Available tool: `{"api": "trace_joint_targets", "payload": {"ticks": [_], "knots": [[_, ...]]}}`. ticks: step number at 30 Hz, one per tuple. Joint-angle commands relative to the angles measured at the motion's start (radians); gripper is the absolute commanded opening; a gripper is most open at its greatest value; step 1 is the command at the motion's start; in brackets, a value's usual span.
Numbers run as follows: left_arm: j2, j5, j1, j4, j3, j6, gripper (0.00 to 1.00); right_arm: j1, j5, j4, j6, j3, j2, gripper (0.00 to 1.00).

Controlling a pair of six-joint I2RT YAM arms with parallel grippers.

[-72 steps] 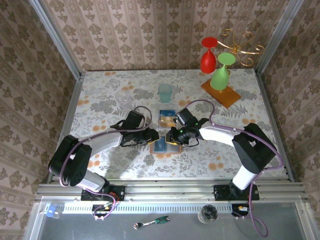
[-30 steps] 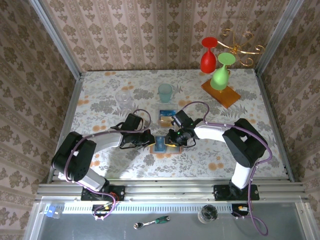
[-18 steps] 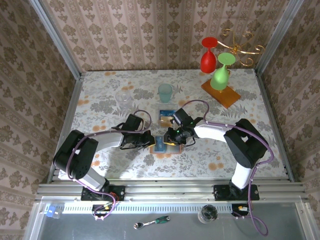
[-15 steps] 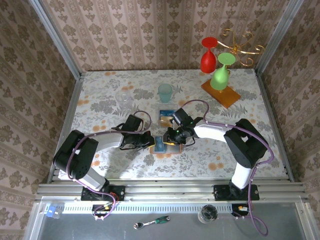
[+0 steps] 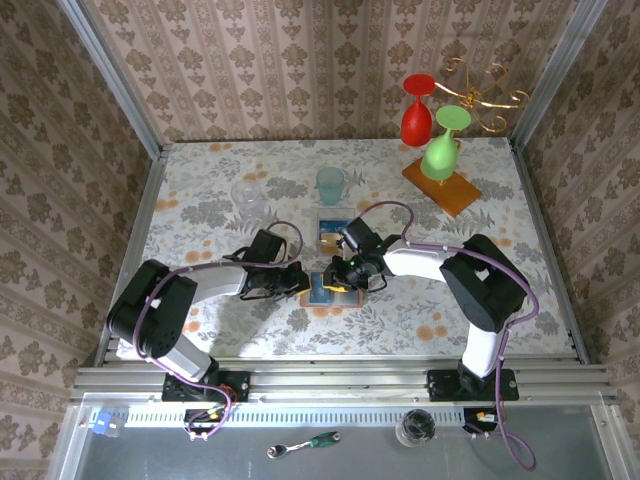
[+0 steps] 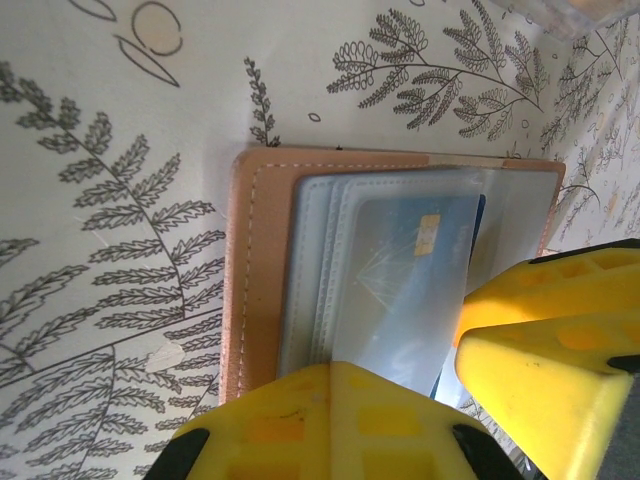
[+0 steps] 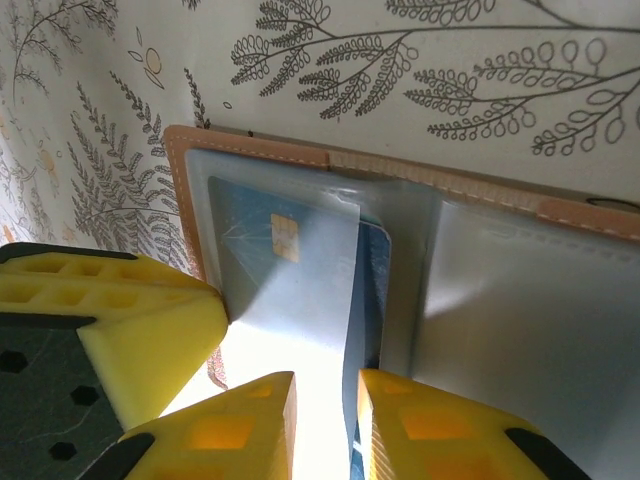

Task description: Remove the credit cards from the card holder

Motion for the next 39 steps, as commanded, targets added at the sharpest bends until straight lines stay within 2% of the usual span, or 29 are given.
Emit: {"api": "trace_joint_targets", "payload": {"ticks": [1,5,10,19,39], "knots": [[0.014,-0.005,0.008,-0.021,-0.021,0.012,0.05,0.006,-0.020,0.013,0.007,0.023,0.024,0.25],[0.017,-0.005,0.008,-0.019,-0.023,0.011,0.05,0.006,-0.023,0.019,0.007,0.020,0.030,0.21],[0.019,-0.005,0.008,-0.018,-0.021,0.011,0.04,0.005,-0.021,0.020,0.009,0.019,0.038,0.20],[0.018,-0.005,0.009,-0.017,-0.026,0.010,0.05,0.011,0.044,-0.067,-0.023,0.031,0.022,0.28],[0.015,-0.005,0.009,-0.022,-0.020,0.010,0.05,0.020,0.124,-0.161,-0.072,0.058,-0.034,0.28]]}}
